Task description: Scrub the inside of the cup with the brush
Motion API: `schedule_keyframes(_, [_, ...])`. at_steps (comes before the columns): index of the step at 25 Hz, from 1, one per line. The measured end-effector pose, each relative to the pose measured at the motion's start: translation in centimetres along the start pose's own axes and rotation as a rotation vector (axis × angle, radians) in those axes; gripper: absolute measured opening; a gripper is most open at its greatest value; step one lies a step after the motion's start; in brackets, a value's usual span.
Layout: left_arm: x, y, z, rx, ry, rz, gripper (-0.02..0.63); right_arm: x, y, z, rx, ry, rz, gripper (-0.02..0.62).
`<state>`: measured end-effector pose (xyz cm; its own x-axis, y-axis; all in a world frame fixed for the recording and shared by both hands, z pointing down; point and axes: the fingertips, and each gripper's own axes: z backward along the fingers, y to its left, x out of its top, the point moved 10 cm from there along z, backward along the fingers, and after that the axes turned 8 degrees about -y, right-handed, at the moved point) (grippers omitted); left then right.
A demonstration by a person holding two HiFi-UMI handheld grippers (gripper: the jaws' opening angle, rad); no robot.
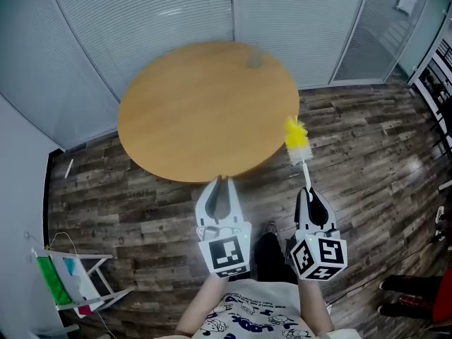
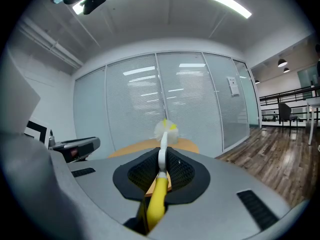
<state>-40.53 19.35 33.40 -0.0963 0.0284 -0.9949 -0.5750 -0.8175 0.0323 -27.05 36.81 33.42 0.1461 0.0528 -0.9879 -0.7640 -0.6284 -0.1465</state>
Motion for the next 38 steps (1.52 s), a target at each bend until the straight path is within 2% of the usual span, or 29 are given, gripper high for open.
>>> schedule_keyframes(19, [-0.4,-5.2,-14.4,0.122,-0.008,-0.043,0.030,3.3,-9.5,-15.0,0.112,-0.005,-0.008,0.046])
schedule_keyframes(20, [-0.4,-5.5,-15.1,0.121,-0.006,-0.046,0.039,3.4,-10.1,-15.7,0.115,-0.007,-0.010,0.046])
schedule_keyframes(23, [-0.6,-6.7,-17.2,0.100,0.002,-0.039,0.132,3.8,-11.9,-17.8,0.127,-0.005,-0.015,0.046])
schedule_keyframes(30, [-1.3,-8.2,-21.3,0.115,0.016,-0.047,0.133,3.9,-14.5,-22.0,0.148,0.006,-0.035,0.046])
schedule_keyframes(38, [-2.1,-9.8,-23.5,0.105,0.043,-0.058,0.139,3.4,-16.4,-23.7,0.150,0.023,-0.054,0.046])
